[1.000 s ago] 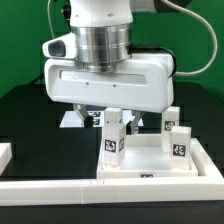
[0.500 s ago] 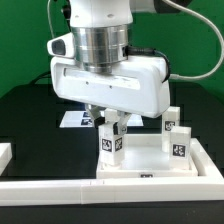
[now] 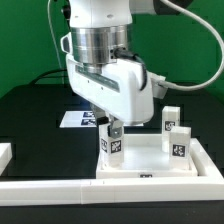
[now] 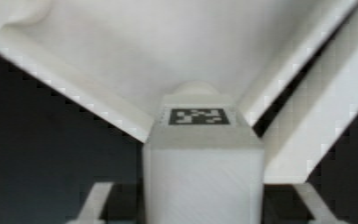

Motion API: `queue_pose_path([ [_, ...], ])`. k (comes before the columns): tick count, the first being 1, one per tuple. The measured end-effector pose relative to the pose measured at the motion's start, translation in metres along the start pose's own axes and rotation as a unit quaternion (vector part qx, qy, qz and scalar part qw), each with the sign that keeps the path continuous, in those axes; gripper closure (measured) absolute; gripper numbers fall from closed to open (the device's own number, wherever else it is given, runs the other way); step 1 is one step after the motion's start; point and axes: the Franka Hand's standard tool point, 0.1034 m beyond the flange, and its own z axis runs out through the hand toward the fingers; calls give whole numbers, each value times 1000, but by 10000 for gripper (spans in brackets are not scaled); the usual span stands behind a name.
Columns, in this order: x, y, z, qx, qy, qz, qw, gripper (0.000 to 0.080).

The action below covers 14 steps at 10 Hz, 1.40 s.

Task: Assemble square table

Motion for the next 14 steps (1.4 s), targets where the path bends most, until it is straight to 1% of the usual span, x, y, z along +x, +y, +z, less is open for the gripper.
queue_pose_path([
  [2,2,-1,0,11,-18,156,988,509],
  [4,2,-4,0,21,-21,233,972,509],
  [5,2,-4,0,20,-20,227,973,431],
  [6,2,-4,1,20,-19,213,977,431],
  [7,2,-4,1,20,-19,213,977,231],
  [8,-3,-5,2,20,-16,136,990,231],
  [9,-8,-7,3,19,-14,47,999,167],
  [10,-11,-6,3,16,-16,13,1000,167],
  [11,-9,-6,3,17,-14,-16,1000,153],
  [13,-8,-6,4,17,-12,-76,997,151],
  [14,-6,-5,5,15,-7,-158,987,151],
])
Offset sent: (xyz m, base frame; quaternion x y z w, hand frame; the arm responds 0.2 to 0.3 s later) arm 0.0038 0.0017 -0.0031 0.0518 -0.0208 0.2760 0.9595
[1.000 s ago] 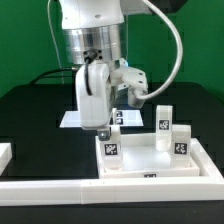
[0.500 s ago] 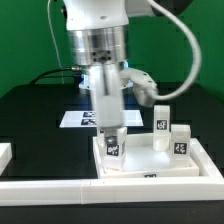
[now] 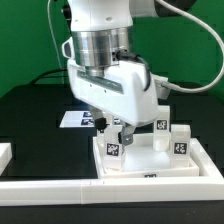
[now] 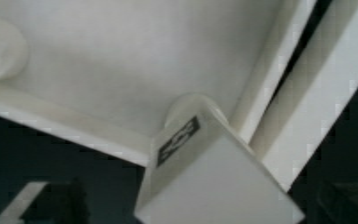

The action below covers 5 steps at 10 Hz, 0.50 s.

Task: Assemble square table

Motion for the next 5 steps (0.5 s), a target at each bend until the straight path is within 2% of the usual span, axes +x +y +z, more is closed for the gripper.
queue_pose_path([
  [1,3,0,3,-4,5,-126,992,151],
  [2,8,1,6,0,10,-205,979,151],
  [3,9,3,7,-7,15,-256,966,151],
  [5,10,4,8,-7,15,-244,970,174],
])
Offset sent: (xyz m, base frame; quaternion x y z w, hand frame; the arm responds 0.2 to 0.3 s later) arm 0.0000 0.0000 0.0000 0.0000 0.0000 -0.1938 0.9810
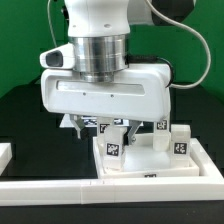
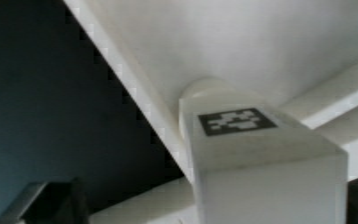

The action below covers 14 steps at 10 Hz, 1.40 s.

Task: Assemble square table

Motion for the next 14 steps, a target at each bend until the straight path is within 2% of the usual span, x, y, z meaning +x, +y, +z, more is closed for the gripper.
queue_pose_path([
  [1,0,0,0,0,0,11,1000,174],
  [3,0,0,1,0,-1,82,997,510],
  [6,-1,0,2,0,-1,182,983,509],
  [8,2,7,3,-3,-1,287,958,509],
  [9,2,8,3,1,-7,372,928,509],
  [10,2,8,4,13,-13,449,893,509],
  [11,1,2,3,15,-12,520,854,509],
  [12,1,-8,3,24,-8,572,820,509],
  [14,-1,-16,5,28,-7,643,765,509],
])
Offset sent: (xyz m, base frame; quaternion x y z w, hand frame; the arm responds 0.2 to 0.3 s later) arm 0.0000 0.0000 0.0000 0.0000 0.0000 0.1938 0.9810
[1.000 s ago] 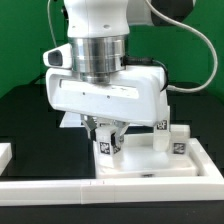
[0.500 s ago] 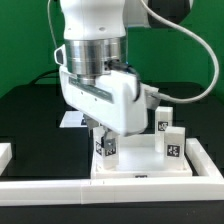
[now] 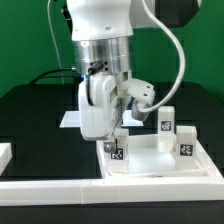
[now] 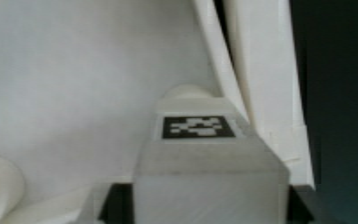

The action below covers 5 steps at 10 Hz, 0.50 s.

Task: Assemble square table

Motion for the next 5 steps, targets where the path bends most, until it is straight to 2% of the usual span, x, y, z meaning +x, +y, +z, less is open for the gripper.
queue_pose_path([
  [2,-1,0,0,2,2,19,1000,509],
  [3,-1,0,0,2,1,10,1000,414],
  [4,-2,0,1,1,2,6,1000,275],
  [5,-4,0,1,-1,17,-89,996,184],
])
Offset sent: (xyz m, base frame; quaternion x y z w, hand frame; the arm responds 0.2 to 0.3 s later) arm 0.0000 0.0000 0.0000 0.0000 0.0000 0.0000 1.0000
